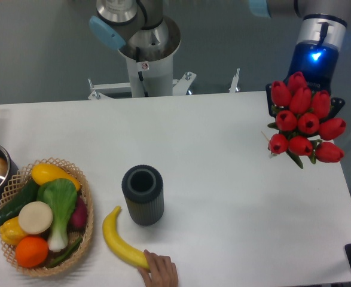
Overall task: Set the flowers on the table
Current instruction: 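Lift the red tulip bunch upward with the gripper, then carry the tulips down and lower them onto the table beside the vase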
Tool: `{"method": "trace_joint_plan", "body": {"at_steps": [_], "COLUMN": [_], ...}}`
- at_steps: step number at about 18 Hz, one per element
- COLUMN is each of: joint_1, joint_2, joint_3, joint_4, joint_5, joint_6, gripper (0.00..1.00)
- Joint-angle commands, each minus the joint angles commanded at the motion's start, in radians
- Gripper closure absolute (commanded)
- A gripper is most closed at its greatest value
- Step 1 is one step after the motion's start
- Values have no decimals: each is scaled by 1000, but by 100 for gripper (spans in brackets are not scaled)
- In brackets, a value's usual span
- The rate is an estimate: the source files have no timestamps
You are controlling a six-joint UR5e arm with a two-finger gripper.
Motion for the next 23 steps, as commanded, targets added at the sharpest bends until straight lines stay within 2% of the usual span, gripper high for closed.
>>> {"method": "trace_joint_plan", "body": {"at_steps": [10,15,23], "joint_1": [-17,-74,-199], "joint_2": [28,23,-75], "joint_3": [-8,-15,11], "joint_4": [-8,-8,-2], "joint_5": [187,388,666], "joint_6": [3,12,44], "gripper": [53,53,54]}}
